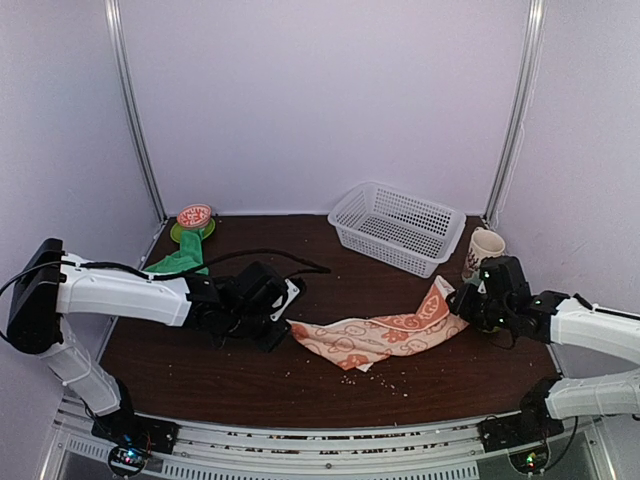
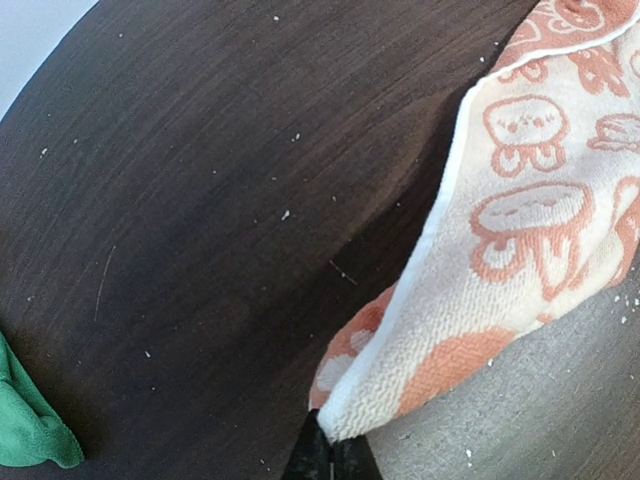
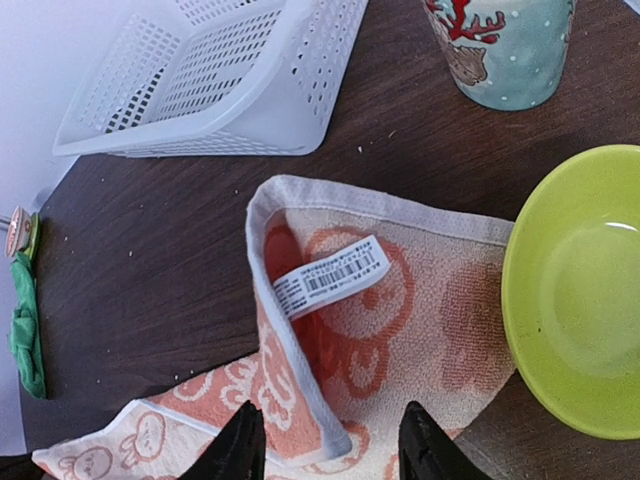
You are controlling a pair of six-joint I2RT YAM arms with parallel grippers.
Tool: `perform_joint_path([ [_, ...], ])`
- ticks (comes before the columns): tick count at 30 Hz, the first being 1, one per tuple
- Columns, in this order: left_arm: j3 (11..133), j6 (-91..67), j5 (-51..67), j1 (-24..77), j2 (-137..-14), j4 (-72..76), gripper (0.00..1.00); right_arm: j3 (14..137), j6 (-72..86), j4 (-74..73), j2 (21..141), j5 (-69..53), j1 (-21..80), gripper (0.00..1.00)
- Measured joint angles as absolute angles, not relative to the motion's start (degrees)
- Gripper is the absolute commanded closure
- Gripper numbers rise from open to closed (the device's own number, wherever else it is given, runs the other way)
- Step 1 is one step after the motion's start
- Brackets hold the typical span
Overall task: Roll the towels
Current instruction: Pick up the towel from the center of the board, then flatten out the towel at the center of the board.
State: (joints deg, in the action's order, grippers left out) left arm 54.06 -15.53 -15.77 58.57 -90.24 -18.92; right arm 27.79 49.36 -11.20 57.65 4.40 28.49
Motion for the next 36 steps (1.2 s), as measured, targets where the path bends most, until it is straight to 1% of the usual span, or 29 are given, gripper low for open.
perform_joint_path([
  [2,54.06,-15.55,-15.88,58.57,-90.24,-18.85,1.00,28.27,49.50,-9.50,60.27,3.90,27.46,0.63],
  [6,54.06,-15.55,-16.03,58.57,-90.24,-18.87,1.00,28.91,49.54,-7.29,63.02,2.24,26.85,0.78],
  [8,54.06,-15.55,-16.51,58.57,-90.24,-18.92,1.00,29.17,49.50,-6.44,63.94,0.93,26.85,0.90],
  [9,54.06,-15.55,-16.73,58.57,-90.21,-18.94,1.00,29.45,49.67,-6.22,64.51,0.12,26.85,0.99],
  [14,54.11,-15.55,-18.44,58.57,-89.06,-20.47,1.00,29.76,50.22,-5.34,64.10,-3.40,26.85,1.00],
  [18,55.81,-15.18,-21.41,58.57,-83.99,-26.09,1.00,30.17,50.54,-6.87,57.54,-5.65,27.00,1.00],
  [20,58.76,-14.39,-23.57,58.57,-80.14,-30.59,1.00,32.01,50.85,-8.38,53.76,-7.18,27.24,1.00],
  [23,67.83,-12.38,-27.27,58.57,-72.42,-38.72,1.00,38.30,51.44,-9.98,48.93,-9.93,27.97,1.00],
  [26,76.86,-10.92,-29.06,58.57,-65.32,-42.98,0.98,44.23,51.81,-10.09,44.12,-11.16,28.64,1.00],
  [28,78.85,-10.81,-29.26,58.54,-61.34,-43.88,1.00,44.86,51.88,-9.87,41.19,-11.31,28.82,1.00],
  [30,76.99,-11.51,-28.80,58.54,-59.09,-44.31,1.00,42.41,52.16,-9.67,37.65,-11.29,28.88,1.00],
  [32,71.77,-12.99,-27.49,58.61,-59.37,-43.07,1.00,37.34,52.56,-9.96,35.40,-11.29,28.91,1.00],
  [36,57.01,-17.21,-22.87,59.27,-66.92,-39.51,1.00,27.70,52.75,-14.83,33.93,-10.94,28.88,1.00],
])
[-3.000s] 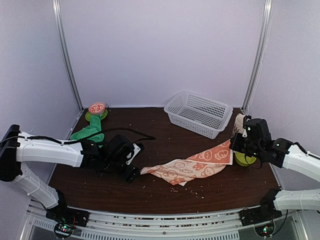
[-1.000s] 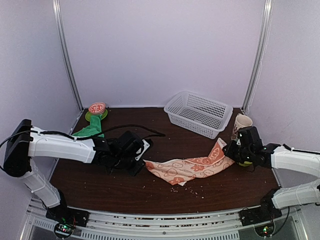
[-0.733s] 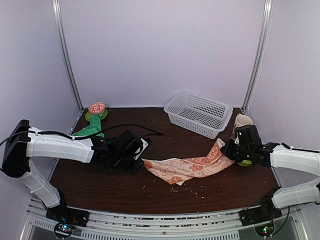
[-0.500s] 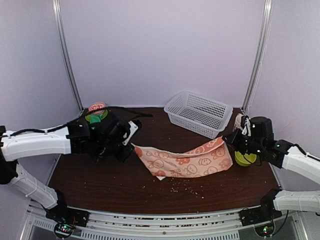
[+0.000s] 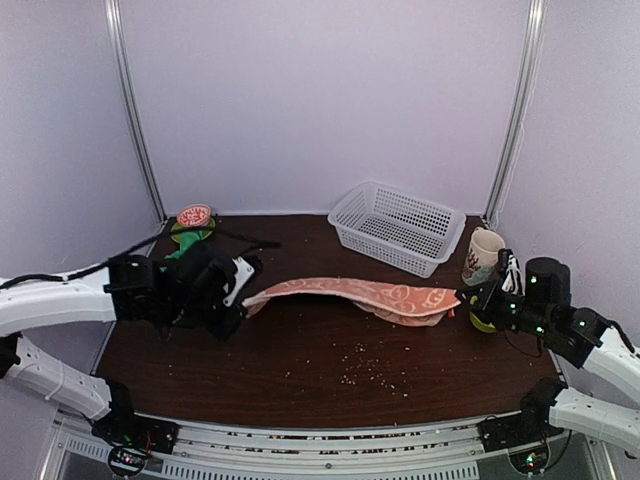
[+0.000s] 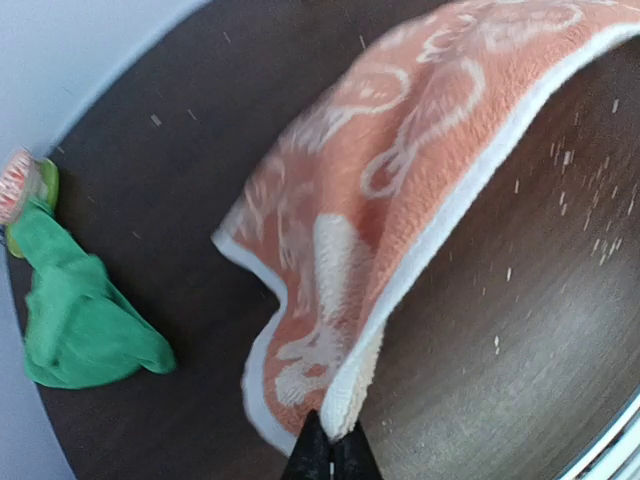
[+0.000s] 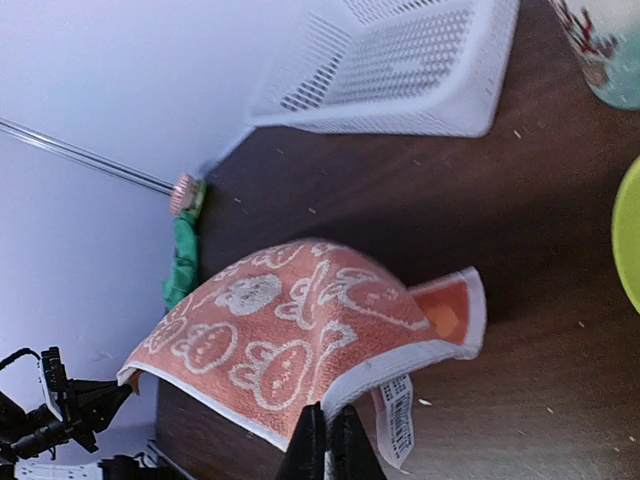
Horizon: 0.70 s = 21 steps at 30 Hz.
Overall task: Roll the towels
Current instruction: Flatten out the towel at the center of the board.
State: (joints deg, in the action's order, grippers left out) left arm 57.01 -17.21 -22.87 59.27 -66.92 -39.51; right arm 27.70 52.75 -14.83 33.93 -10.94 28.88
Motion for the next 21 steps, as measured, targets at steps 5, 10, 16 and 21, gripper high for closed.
perform_joint_path([
  [5,48.29,-21.04,-18.39,60.90,-74.52,-35.79,0.71,24.27,51.29,-21.85,32.32,-9.63,28.91,1.00],
  [10,49.12,-22.68,-17.54,61.25,-74.43,-32.23,0.37,24.27,50.50,-22.44,32.10,-7.81,28.91,1.00],
  [16,47.46,-24.82,-17.10,61.25,-69.87,-31.75,0.38,24.27,49.91,-22.39,32.82,-6.11,28.91,1.00],
  [21,42.30,-26.76,-13.61,62.48,-69.63,-31.68,0.39,24.27,49.47,-22.22,33.78,-5.41,28.91,1.00],
])
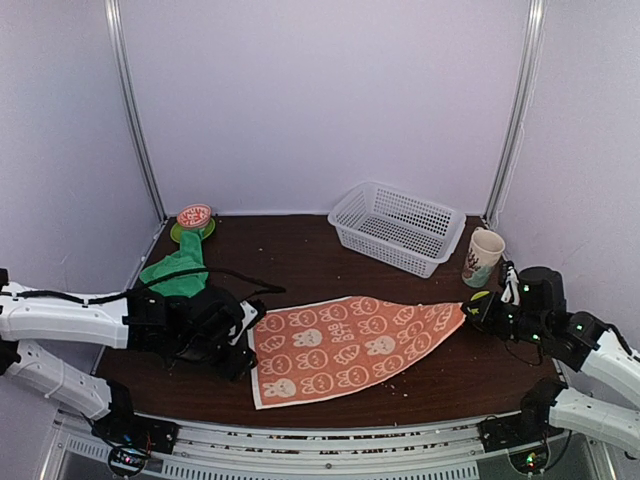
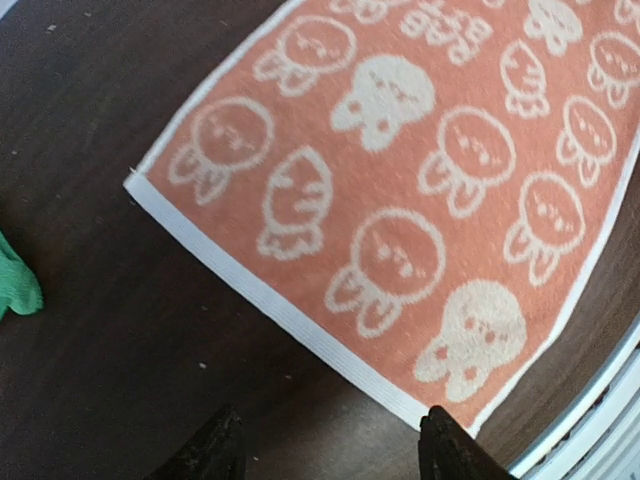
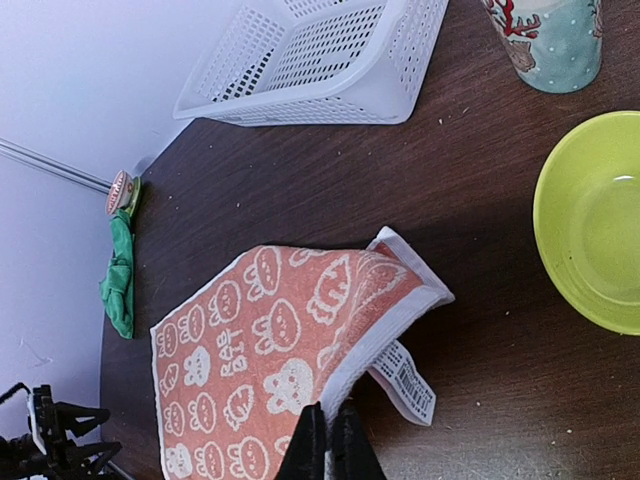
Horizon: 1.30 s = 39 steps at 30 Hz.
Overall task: Roll the towels
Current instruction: Flatten out the towel at the center of the board.
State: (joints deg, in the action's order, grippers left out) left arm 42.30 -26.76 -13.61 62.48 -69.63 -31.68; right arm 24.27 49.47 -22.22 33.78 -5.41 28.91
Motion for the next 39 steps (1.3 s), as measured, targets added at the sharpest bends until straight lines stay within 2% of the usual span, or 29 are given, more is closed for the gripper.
perform_joint_path([
  [8,41.71,-28.64,-9.23,74.00,-78.70,-30.83,0.46,24.27,49.36,-21.69,35.33,-5.19,28.91,1.00],
  [17,42.87,-29.43,-8.34,76.95,-85.62,-29.08,0.49,24.23,49.43,-21.19,35.38,-5.21,28.91,1.00],
  [24,44.36,-30.37,-10.20,76.99,-89.17,-28.51,0.66,23.94,49.47,-21.17,34.35,-5.21,28.91,1.00],
  [30,44.69,-31.33,-11.22,77.03,-89.76,-27.92,0.99,23.97,49.43,-21.43,32.91,-5.21,28.91,1.00],
  [39,44.64,-32.71,-16.93,77.10,-85.34,-32.71,1.00,26.30,49.21,-24.43,31.51,-5.21,28.91,1.00],
])
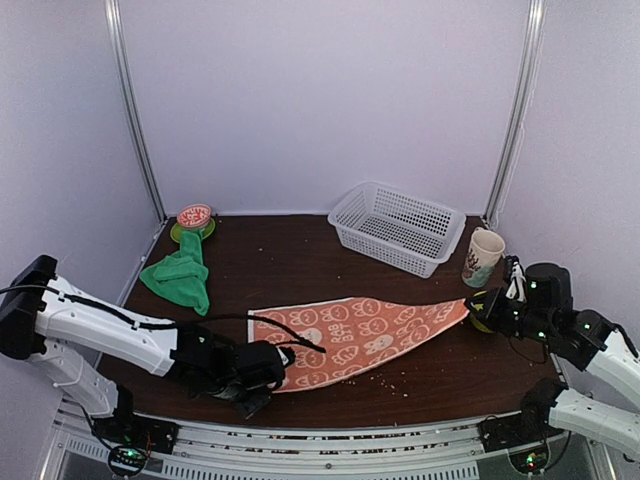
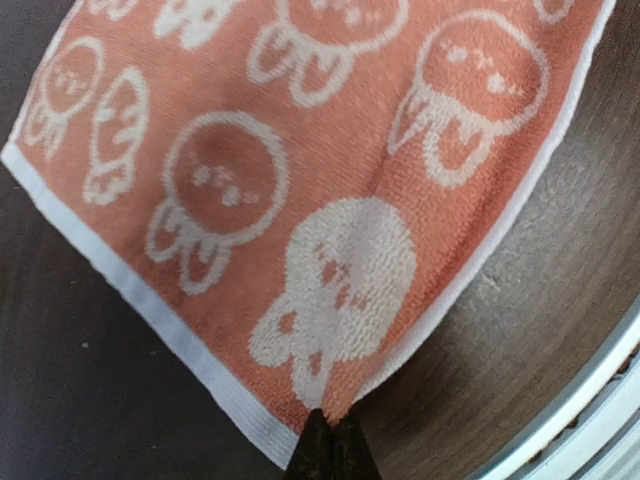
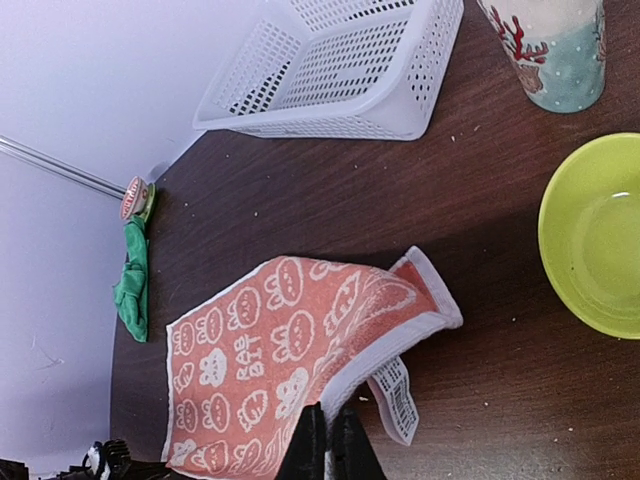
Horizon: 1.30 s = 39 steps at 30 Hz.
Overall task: Roll the towels
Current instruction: Flatten out the towel at the center of the board.
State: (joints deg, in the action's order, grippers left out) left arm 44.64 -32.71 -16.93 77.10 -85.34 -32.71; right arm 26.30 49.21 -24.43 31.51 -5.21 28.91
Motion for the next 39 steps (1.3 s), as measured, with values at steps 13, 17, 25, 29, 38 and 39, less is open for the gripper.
perform_joint_path([
  [13,59.51,-26.96,-31.33,77.10,-60.88,-36.91,1.00,47.79,48.36,-28.64,31.88,-6.74,28.91,1.00],
  [17,62.39,-22.81,-32.34,77.10,-55.66,-33.85,1.00,54.39,48.40,-29.21,31.64,-7.46,28.91,1.00],
  [25,59.05,-21.58,-28.36,77.10,-47.86,-33.17,1.00,50.74,52.95,-35.24,26.52,-10.46,28.91,1.00],
  [29,55.44,-24.49,-21.69,77.19,-45.12,-34.89,1.00,48.18,55.96,-41.98,23.31,-12.05,28.91,1.00],
  [38,52.42,-25.63,-18.72,73.47,-43.35,-32.67,1.00,43.72,61.69,-38.09,25.67,-11.73,28.91,1.00],
  [39,52.18,-25.36,-17.50,70.08,-44.58,-31.00,1.00,41.89,62.41,-35.57,28.32,-11.73,28.91,1.00],
])
